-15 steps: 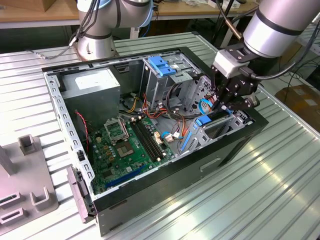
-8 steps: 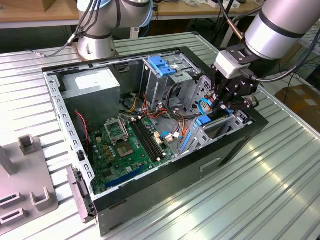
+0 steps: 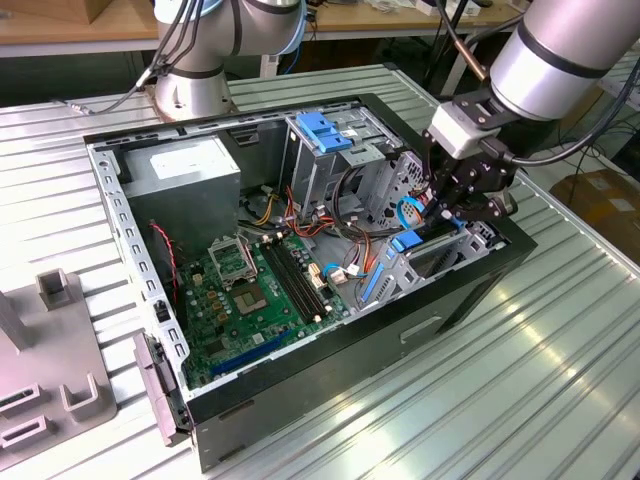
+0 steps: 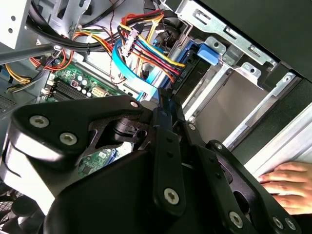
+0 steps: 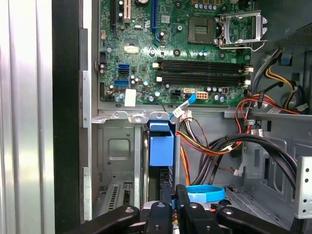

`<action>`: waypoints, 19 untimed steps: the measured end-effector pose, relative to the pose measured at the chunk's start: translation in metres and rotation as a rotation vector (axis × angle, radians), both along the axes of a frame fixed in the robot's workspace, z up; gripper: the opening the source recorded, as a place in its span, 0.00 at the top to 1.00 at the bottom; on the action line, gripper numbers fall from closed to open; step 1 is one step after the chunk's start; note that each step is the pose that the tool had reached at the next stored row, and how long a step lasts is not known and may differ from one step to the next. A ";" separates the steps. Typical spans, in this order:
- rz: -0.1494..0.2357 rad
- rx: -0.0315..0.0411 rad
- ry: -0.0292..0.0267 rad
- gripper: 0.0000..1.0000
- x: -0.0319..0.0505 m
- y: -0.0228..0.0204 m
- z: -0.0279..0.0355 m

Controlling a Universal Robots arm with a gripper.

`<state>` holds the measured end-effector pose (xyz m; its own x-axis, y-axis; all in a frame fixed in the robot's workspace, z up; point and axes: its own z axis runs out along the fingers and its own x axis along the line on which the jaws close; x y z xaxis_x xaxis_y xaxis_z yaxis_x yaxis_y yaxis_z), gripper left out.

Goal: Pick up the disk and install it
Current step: 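Insert the second disk wire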

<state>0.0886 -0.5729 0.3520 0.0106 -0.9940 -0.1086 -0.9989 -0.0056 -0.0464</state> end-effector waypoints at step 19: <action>0.000 0.0003 0.0000 0.84 0.0024 -0.0004 -0.0066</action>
<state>0.0910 -0.5734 0.3453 0.0105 -0.9940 -0.1088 -0.9989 -0.0055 -0.0464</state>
